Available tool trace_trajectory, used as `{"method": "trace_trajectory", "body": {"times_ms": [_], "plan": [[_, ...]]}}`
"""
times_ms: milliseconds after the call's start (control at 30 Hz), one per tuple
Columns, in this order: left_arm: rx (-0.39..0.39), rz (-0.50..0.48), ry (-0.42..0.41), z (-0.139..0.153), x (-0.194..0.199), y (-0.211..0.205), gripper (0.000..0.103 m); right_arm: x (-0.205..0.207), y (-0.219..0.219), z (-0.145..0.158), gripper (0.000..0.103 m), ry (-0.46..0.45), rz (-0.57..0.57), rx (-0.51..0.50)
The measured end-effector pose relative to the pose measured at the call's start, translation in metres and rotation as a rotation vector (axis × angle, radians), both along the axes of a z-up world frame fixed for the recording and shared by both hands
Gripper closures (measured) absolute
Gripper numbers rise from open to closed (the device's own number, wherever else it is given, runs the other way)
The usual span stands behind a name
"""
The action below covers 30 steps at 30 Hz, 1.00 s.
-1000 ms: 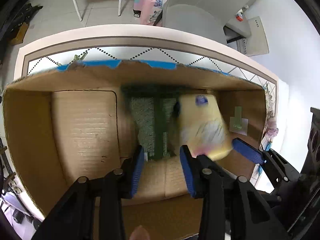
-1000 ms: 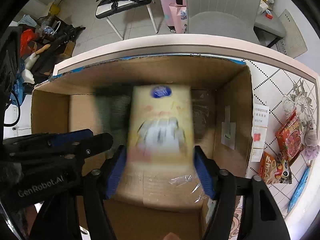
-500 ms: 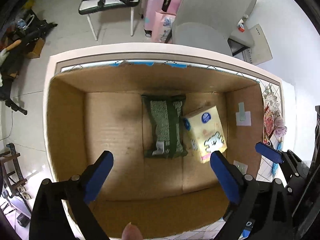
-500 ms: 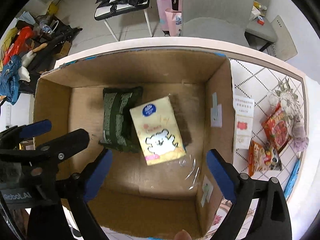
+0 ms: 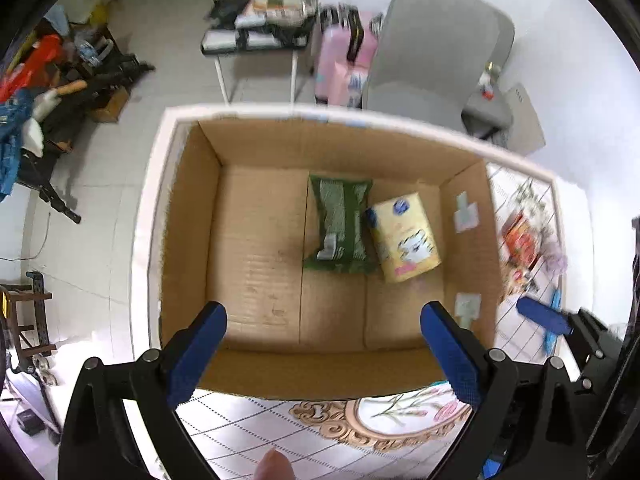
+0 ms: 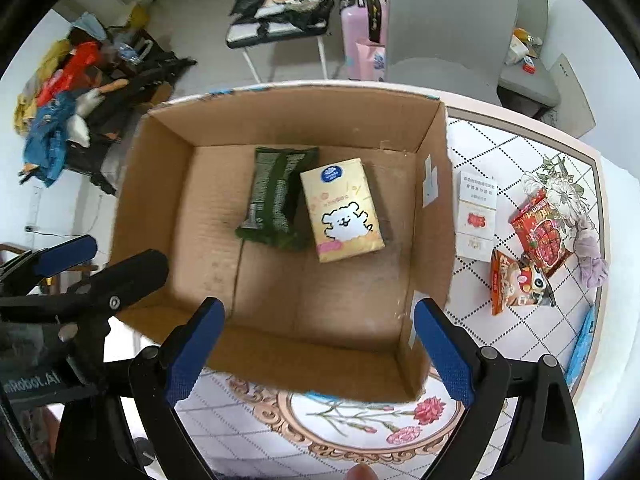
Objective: Organize soft objects
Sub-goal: 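Grasp the panda snack bag with the left tool while the right grasps the blue Nestle tube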
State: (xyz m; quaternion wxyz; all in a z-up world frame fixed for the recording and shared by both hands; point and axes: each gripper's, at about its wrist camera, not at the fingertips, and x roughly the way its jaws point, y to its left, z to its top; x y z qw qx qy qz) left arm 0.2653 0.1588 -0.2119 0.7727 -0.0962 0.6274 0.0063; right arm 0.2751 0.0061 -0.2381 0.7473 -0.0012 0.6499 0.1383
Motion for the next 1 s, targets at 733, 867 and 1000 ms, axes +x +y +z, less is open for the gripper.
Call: {"method": "trace_trajectory", "body": {"times_ms": [733,867,1000], "plan": [[0.265,-0.676,0.026,-0.044,0.045,-0.336,0.004,-0.029,-0.38,-0.028,0.006,0.098,-0.483,-0.045],[0.34,-0.828,0.132,-0.102,0.055,-0.385,0.004,-0.03,-0.422,-0.071,0.006,0.184,-0.529,-0.073],[0.405,-0.934,0.219,-0.15,0.059,-0.409,0.004,-0.027,-0.445,-0.108,0.006,0.247,-0.533,-0.105]]}}
